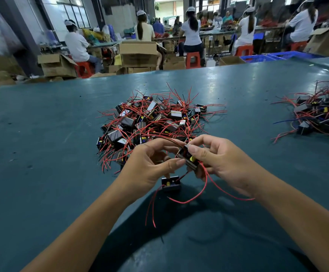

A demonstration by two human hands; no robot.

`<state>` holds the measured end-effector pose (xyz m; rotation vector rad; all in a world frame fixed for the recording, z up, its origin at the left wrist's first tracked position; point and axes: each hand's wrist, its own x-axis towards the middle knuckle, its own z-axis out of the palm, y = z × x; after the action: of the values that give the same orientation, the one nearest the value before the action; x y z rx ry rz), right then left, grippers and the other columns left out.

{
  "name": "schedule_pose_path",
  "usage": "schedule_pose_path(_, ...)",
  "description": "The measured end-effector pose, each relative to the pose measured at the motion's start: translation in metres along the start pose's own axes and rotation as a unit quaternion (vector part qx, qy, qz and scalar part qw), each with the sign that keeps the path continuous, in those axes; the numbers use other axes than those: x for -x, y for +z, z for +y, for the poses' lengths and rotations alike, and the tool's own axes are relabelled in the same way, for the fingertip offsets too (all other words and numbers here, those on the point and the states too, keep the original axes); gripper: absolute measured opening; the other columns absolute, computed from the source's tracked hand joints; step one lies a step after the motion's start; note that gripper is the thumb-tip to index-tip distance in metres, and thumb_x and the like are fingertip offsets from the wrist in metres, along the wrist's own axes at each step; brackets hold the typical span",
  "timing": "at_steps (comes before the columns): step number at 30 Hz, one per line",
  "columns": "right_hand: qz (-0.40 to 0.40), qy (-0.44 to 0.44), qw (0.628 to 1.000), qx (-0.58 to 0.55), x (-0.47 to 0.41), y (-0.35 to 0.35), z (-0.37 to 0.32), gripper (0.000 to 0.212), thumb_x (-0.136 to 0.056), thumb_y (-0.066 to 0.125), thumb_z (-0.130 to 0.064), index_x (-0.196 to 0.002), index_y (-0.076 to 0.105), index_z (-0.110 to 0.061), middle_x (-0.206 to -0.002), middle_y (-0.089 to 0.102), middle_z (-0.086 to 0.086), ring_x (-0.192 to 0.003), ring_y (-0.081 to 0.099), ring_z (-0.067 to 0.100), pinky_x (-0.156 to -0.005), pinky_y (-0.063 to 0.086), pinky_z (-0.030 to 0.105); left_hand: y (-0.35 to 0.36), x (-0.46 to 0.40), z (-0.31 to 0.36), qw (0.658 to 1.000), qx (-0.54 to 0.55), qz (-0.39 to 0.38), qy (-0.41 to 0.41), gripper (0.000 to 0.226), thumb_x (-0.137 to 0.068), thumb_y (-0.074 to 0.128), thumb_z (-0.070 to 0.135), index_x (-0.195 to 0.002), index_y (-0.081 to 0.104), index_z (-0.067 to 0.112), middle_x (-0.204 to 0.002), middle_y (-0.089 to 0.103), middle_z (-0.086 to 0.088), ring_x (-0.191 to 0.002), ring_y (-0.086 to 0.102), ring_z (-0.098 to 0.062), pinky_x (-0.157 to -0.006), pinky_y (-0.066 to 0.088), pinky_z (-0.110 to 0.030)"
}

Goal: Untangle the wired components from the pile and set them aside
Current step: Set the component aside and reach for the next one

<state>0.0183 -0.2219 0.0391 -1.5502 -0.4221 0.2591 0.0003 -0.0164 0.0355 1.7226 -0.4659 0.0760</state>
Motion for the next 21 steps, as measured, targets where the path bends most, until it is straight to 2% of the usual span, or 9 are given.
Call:
schedule_pose_path(3,-0.015,0.015,0.998,-0.051,-0.001,-0.002,-0.001,0.026,-0.101,0.052,-0.028,-0.104,0.063,-0.004,-0.08,0.07,0.015,-0.062,0.065,0.026,-0.055,0.053,0.029,-0.002,0.0,-0.001,1.0,0.001,0.002,0.019,0.031,-0.073,0.083,0.023,-0.101,0.07,0.028,-0.079,0.066,0.011,-0.071,0.057,-0.017,-0.066,0.055,-0.038)
schedule_pose_path(6,-0.005,0.035,0.998,-0.05,-0.001,-0.006,-0.008,0.031,-0.105,0.042,-0.024,-0.098,0.067,-0.008,-0.085,0.072,0.015,-0.069,0.069,0.028,-0.06,0.056,0.034,-0.005,-0.002,-0.003,1.0,-0.005,0.012,0.017,0.033,-0.073,0.084,0.025,-0.102,0.067,0.024,-0.081,0.065,0.005,-0.075,0.061,-0.017,-0.072,0.055,-0.045)
schedule_pose_path(8,0.041,-0.004,0.991,0.126,0.0,-0.019,-0.013,0.029,-0.104,0.047,-0.028,-0.092,0.069,-0.013,-0.083,0.074,0.005,-0.073,0.071,0.025,-0.07,0.058,0.043,-0.005,-0.003,-0.005,1.0,-0.004,0.022,0.015,0.032,-0.074,0.084,0.027,-0.1,0.067,0.021,-0.086,0.068,0.004,-0.079,0.064,-0.018,-0.078,0.055,-0.038)
schedule_pose_path(10,0.114,-0.079,0.922,0.362,0.002,-0.035,-0.019,0.025,-0.099,0.053,-0.036,-0.088,0.068,-0.019,-0.078,0.073,0.001,-0.074,0.07,0.024,-0.076,0.055,0.045,-0.005,-0.003,-0.007,0.998,-0.04,0.034,0.026,0.031,-0.077,0.083,0.031,-0.099,0.066,0.018,-0.087,0.066,0.003,-0.083,0.066,-0.023,-0.08,0.056,-0.035)
schedule_pose_path(11,0.148,-0.113,0.892,0.412,0.004,-0.04,-0.023,0.024,-0.097,0.055,-0.039,-0.087,0.068,-0.022,-0.076,0.072,-0.001,-0.074,0.068,0.023,-0.076,0.054,0.042,-0.005,-0.003,-0.009,0.997,-0.061,0.037,0.035,0.031,-0.078,0.082,0.032,-0.099,0.064,0.017,-0.087,0.066,0.002,-0.084,0.065,-0.024,-0.08,0.055,-0.033)
schedule_pose_path(15,0.139,-0.204,0.886,0.392,0.014,-0.029,-0.03,0.025,-0.085,0.068,-0.051,-0.094,0.066,-0.027,-0.082,0.07,-0.017,-0.082,0.066,0.001,-0.076,0.048,0.015,-0.002,-0.003,-0.01,0.996,-0.049,0.034,0.059,0.03,-0.082,0.079,0.026,-0.102,0.062,0.013,-0.093,0.068,-0.005,-0.088,0.068,-0.022,-0.083,0.054,-0.031)
schedule_pose_path(17,0.108,-0.186,0.873,0.439,0.015,-0.018,-0.023,0.031,-0.083,0.07,-0.055,-0.097,0.065,-0.028,-0.082,0.07,-0.017,-0.08,0.065,0.0,-0.077,0.051,0.021,0.0,-0.003,-0.01,0.996,-0.046,0.023,0.072,0.029,-0.084,0.079,0.022,-0.105,0.062,0.012,-0.097,0.069,-0.002,-0.091,0.068,-0.016,-0.083,0.053,-0.027)
schedule_pose_path(19,0.097,-0.182,0.878,0.433,0.014,-0.013,-0.017,0.016,-0.086,0.072,-0.039,-0.092,0.067,-0.025,-0.073,0.069,-0.012,-0.069,0.064,0.006,-0.069,0.053,0.035,0.0,-0.003,-0.01,0.996,-0.047,0.016,0.077,0.029,-0.084,0.079,0.018,-0.107,0.062,0.012,-0.1,0.069,-0.001,-0.092,0.068,-0.014,-0.083,0.052,-0.025)
schedule_pose_path(21,0.075,-0.172,0.904,0.384,0.012,-0.017,-0.017,0.005,-0.089,0.072,-0.024,-0.086,0.07,-0.023,-0.067,0.068,-0.006,-0.062,0.064,0.013,-0.064,0.052,0.038,0.0,-0.004,-0.01,0.996,-0.045,0.013,0.079,0.03,-0.084,0.079,0.013,-0.108,0.061,0.011,-0.101,0.069,-0.001,-0.092,0.068,-0.013,-0.082,0.052,-0.023)
